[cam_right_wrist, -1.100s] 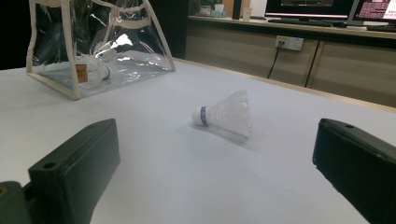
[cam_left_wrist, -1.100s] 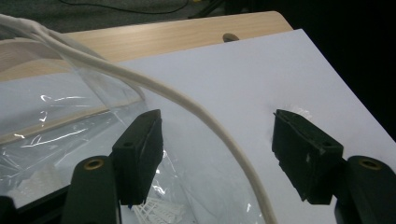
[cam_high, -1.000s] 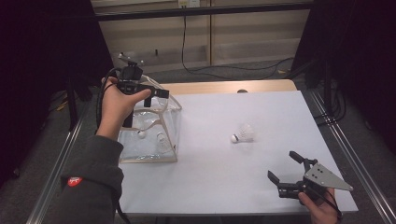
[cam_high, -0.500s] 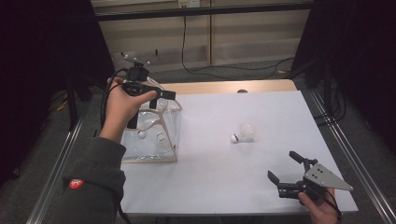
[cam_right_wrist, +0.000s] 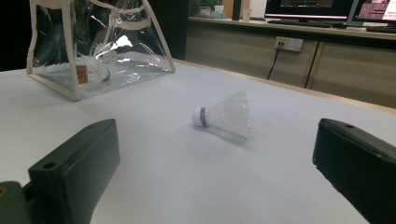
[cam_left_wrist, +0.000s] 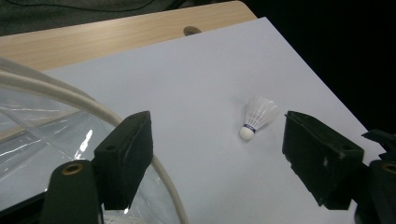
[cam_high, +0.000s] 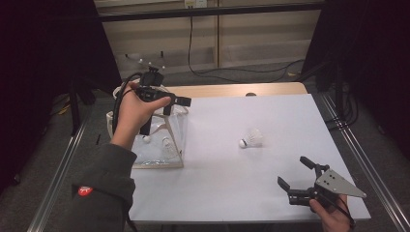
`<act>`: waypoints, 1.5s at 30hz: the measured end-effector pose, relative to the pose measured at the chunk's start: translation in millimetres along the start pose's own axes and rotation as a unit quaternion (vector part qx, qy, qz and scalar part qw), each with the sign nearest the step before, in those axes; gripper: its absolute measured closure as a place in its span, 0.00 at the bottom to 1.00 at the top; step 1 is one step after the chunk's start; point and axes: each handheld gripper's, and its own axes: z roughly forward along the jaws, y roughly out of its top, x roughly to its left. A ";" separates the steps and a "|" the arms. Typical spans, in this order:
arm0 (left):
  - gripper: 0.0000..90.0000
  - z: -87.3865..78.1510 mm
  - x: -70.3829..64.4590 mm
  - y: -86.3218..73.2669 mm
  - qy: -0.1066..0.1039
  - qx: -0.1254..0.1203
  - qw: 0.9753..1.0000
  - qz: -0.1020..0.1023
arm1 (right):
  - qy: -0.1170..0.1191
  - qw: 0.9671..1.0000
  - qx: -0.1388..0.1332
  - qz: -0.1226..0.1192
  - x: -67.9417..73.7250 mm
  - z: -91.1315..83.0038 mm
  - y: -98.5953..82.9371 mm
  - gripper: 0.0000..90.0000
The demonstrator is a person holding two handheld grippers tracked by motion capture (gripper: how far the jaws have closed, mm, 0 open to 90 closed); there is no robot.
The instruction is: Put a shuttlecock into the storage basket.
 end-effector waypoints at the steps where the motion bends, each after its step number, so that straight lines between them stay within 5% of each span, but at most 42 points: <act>1: 0.27 0.3 -0.3 0.2 -0.003 0.001 1.000 0.001 | 0.001 1.000 0.000 0.000 -0.1 0.0 0.0 0.01; 15: 0.24 12.0 -14.9 -1.6 -0.028 0.008 0.999 0.013 | 0.000 1.000 -0.001 0.001 0.3 -0.6 0.7 0.01; 45: 0.16 36.7 -37.9 -9.9 -0.047 0.017 0.998 0.033 | -0.001 1.000 -0.003 0.000 -0.4 -1.1 1.2 0.01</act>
